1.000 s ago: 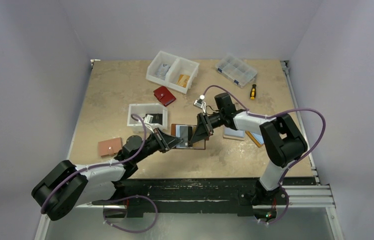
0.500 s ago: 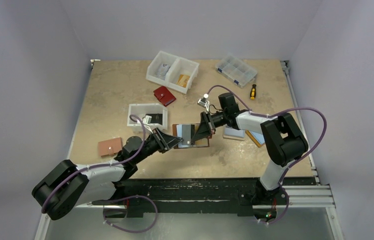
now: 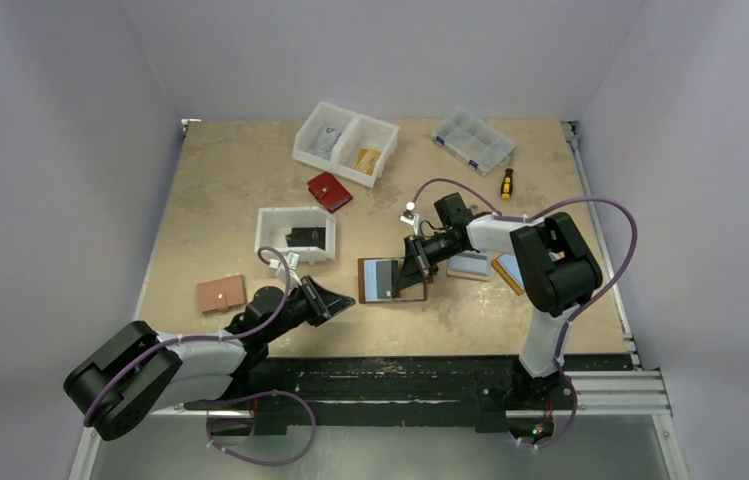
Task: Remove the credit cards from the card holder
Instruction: Remove the credit card from the card holder.
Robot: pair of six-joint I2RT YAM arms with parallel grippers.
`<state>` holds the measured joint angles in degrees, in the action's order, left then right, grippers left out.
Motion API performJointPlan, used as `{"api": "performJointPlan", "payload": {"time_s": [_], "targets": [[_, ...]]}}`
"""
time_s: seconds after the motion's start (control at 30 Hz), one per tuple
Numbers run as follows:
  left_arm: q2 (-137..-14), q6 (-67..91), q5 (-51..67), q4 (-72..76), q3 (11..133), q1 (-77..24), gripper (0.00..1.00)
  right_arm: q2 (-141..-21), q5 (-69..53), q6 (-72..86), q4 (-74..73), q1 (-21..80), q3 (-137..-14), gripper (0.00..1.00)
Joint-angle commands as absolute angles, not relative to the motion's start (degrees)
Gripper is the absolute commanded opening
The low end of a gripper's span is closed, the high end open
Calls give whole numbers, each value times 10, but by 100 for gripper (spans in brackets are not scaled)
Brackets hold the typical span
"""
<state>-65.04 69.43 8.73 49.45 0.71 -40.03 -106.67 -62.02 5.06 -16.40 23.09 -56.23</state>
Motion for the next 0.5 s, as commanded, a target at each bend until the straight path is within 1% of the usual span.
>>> {"api": "performJointPlan", "payload": {"time_s": [0.0,0.1,0.2,0.47], "targets": [[-635,672,95,507,-28,-398,6,-1076,-543,-36,-244,230,-603,0],[-617,643,109,456,4,-398,11,-1082,-512,-84,-301,230,-627,0],[-608,611,123,407,47,-399,13,-1082,-487,-128,-346,230,-644,0],[-601,576,109,365,85,-399,15,-1096,-437,-266,-499,229,-718,0]]}}
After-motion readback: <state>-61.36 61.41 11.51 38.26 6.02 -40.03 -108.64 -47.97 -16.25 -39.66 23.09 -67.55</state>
